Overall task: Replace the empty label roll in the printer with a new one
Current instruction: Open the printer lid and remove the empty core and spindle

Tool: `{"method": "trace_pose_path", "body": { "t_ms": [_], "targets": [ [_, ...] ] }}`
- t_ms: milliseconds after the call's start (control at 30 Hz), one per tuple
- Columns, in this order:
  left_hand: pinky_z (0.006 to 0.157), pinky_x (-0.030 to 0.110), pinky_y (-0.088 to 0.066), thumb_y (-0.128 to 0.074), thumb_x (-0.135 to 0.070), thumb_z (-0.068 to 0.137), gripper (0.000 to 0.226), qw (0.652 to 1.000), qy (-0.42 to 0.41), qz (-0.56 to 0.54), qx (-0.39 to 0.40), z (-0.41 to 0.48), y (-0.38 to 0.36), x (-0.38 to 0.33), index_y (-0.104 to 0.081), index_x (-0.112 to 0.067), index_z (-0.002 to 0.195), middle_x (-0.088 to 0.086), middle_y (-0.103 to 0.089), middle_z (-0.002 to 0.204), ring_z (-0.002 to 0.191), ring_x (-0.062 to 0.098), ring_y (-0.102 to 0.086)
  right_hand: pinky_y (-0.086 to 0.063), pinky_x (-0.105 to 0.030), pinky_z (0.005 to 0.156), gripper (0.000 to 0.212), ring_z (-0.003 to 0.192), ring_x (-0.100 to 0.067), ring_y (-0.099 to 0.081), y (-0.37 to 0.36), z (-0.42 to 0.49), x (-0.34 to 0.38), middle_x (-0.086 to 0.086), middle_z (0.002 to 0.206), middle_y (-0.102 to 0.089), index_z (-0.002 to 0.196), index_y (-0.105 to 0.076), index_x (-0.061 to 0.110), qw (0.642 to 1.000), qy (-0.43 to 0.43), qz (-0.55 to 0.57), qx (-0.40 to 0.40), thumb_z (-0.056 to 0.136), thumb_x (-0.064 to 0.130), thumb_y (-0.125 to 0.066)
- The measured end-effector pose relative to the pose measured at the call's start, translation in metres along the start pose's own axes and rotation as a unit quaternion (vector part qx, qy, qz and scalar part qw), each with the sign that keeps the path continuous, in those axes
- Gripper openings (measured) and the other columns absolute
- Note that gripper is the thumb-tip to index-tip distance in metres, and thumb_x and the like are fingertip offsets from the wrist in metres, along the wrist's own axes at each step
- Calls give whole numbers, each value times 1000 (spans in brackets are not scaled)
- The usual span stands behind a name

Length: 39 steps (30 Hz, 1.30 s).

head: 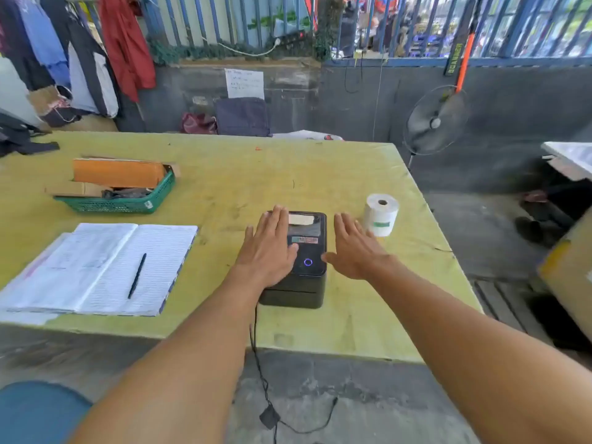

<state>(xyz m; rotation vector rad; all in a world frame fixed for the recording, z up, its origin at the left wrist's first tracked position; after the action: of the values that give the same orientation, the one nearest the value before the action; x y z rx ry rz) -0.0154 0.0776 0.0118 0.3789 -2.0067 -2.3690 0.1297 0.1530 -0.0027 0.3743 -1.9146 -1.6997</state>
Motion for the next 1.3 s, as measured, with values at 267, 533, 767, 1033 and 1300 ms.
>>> {"method": "trace_pose_path", "body": {
  "t_ms": [267,533,767,1033,1300],
  "targets": [
    [116,56,-20,-50,-37,97,78,993,-20,41,105,-26,-80,31,-4,-8,154,9,-2,164,149,31,-4,-44,-45,94,82,124,-39,-52,-92,-25,15,-9,149,-35,153,-12,17,979,-69,194,6,92,26,-66],
    [102,44,-37,-61,-30,94,59,1000,-22,-15,-11,-12,-79,36,-39,-12,146,10,-43,145,133,29,-35,-42,-34,77,52,108,-30,-60,-103,-4,-2,-1,121,-63,134,-45,17,946,-108,302,-51,89,27,-70],
    [106,48,-37,-68,-20,89,55,995,-9,-85,-58,-16,-80,37,-51,-6,139,18,-51,141,133,37,-39,-53,-37,82,54,90,-24,-65,-112,2,-11,5,115,-68,135,-51,27,931,-86,347,-78,86,30,-73],
    [104,49,-40,-70,-18,87,52,991,-8,-107,-82,-20,-79,37,-55,-5,135,19,-55,138,131,39,-43,-40,-32,78,65,103,-18,-51,-117,2,-12,28,95,-50,144,-41,28,938,-39,328,-107,87,34,-72],
    [103,49,-42,-71,-18,86,53,989,-3,-112,-92,-19,-79,39,-56,-5,135,18,-57,137,131,38,-44,-40,-32,82,70,113,-21,-53,-120,7,-14,16,114,-49,149,-33,27,947,-16,304,-99,90,38,-68]
  ]
}}
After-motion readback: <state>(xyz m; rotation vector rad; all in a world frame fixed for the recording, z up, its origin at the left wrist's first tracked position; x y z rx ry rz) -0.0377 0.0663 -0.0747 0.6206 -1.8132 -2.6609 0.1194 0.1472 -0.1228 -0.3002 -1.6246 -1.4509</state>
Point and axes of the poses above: each hand's wrist, its own z-axis towards the middle knuckle, its own y-axis out of the back of the hand, x = y × z, the point moved 8 cm from there along z, towards the middle knuckle
